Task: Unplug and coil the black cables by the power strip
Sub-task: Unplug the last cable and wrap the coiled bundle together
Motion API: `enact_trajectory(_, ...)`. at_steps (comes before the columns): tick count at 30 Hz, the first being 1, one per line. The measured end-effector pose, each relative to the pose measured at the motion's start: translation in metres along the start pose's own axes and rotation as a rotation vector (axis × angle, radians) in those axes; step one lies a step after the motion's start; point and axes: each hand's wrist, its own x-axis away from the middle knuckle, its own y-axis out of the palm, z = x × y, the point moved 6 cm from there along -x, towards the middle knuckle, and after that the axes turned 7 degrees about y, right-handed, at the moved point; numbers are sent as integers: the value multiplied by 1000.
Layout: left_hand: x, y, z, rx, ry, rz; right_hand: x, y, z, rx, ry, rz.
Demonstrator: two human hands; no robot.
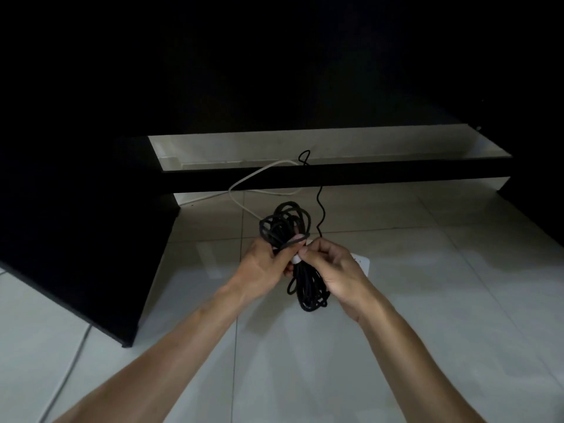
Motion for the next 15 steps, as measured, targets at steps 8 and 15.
enact_trajectory(8, -2, 11, -3, 175, -135, -55, -8, -16, 5, -54, -23, 234)
enact_trajectory(15, -8, 6, -9, 152, -194, 38, -15, -25, -7, 124, 79, 102)
